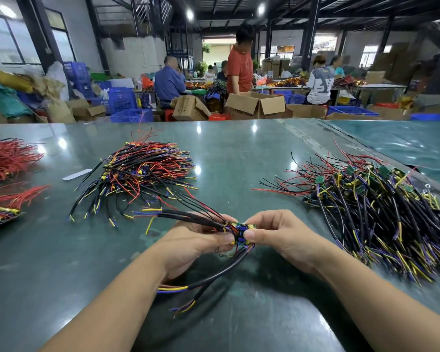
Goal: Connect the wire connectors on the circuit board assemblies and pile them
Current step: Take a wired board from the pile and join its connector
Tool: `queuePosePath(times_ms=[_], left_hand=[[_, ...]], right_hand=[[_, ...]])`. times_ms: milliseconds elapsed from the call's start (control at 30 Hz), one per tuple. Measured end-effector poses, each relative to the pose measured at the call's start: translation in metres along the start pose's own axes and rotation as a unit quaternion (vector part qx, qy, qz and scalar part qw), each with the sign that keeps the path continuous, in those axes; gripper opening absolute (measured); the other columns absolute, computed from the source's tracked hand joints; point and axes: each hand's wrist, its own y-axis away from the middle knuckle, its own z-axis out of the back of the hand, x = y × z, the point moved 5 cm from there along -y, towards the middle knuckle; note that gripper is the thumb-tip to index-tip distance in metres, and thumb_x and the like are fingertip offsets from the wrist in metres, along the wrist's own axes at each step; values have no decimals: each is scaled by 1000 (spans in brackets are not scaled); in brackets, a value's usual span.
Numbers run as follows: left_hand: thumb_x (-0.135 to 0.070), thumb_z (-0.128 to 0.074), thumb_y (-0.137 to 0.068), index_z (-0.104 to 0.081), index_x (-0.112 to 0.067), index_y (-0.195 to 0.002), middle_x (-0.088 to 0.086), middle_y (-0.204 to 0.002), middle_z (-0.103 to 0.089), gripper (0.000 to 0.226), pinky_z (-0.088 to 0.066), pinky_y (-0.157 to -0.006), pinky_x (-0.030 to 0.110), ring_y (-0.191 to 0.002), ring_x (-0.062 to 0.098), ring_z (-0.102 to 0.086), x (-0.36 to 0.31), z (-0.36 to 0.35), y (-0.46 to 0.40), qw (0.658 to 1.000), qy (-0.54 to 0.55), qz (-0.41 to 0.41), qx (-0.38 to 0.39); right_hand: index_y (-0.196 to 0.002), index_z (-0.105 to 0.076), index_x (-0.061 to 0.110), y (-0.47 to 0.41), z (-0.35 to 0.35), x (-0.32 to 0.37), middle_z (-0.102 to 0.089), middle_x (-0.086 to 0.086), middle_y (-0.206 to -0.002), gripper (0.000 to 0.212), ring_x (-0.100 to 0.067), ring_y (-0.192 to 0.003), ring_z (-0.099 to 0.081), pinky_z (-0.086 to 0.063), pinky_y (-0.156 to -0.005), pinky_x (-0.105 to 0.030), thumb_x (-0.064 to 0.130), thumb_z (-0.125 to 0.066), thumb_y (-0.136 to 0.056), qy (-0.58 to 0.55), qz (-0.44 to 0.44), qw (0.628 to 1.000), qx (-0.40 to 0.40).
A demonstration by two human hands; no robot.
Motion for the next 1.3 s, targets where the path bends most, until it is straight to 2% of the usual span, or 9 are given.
queuePosePath(times_ms=[67,200,333,467,767,833,900,1033,1300], left_hand=[[11,-63,-75,-67,-5,-94,7,-86,-72,25,-56,-72,24,-81,16,-69,2,0,0,1000,-4,0,-2],[1,-67,-66,-67,-4,-96,9,-88,-72,30,-56,-74,26,-83,18,-68,2,1,-1,1000,-9,-6,23],[9,-64,-73,-68,-8,-93,7,-87,-73,26,-57,-78,29,-83,17,-68,4,1,-2,999,-22,-9,31],[-5,-70,-63,-68,-8,-96,11,-92,-71,33,-55,-77,28,-88,20,-67,4,2,-4,999,-19,-15,36],[-8,-70,-64,-77,-20,-84,2,-89,-74,24,-55,-75,26,-86,14,-69,3,2,-5,998,-24,-29,54],[-8,-70,-64,-77,-19,-84,3,-89,-74,24,-55,-75,26,-86,14,-69,3,2,-5,998,-25,-32,56],[-8,-70,-64,-76,-15,-86,4,-90,-73,24,-55,-73,26,-87,16,-69,3,1,-5,998,-20,-33,56],[-6,-68,-63,-68,-10,-93,3,-86,-73,30,-56,-72,25,-84,14,-69,4,1,-6,999,-13,-33,39],[-4,-67,-63,-69,-10,-91,2,-82,-73,28,-56,-69,23,-78,12,-69,4,1,-7,999,-8,-36,32]], right_hand=[[-81,-71,5,0,0,0,-72,-10,-79,14,-14,-70,-64,-50,-70,-20,11,-72,-69,4,3,1000,2],[-79,-71,8,2,-1,1,-72,-8,-78,11,-13,-69,-64,-50,-70,-19,6,-77,-70,13,8,1000,15],[-78,-71,9,4,1,4,-72,-7,-78,12,-12,-70,-64,-50,-70,-18,7,-79,-69,33,10,999,13],[-79,-69,8,3,1,5,-72,-6,-78,12,-12,-70,-63,-50,-72,-18,11,-72,-68,42,12,999,2],[-79,-70,8,2,0,4,-72,-6,-77,12,-12,-70,-63,-50,-71,-18,12,-73,-68,39,10,999,0],[-77,-72,11,2,0,4,-72,-6,-77,10,-11,-69,-64,-50,-71,-18,9,-78,-70,39,10,999,4],[-76,-74,12,2,1,4,-72,-6,-78,6,-12,-70,-64,-50,-71,-18,10,-75,-71,36,5,999,8],[-78,-75,12,1,3,4,-72,-8,-80,11,-14,-72,-65,-52,-72,-22,15,-78,-68,13,-6,1000,11],[-77,-75,11,-1,3,6,-72,-7,-78,13,-13,-70,-64,-50,-68,-21,18,-73,-65,22,-4,1000,13]])
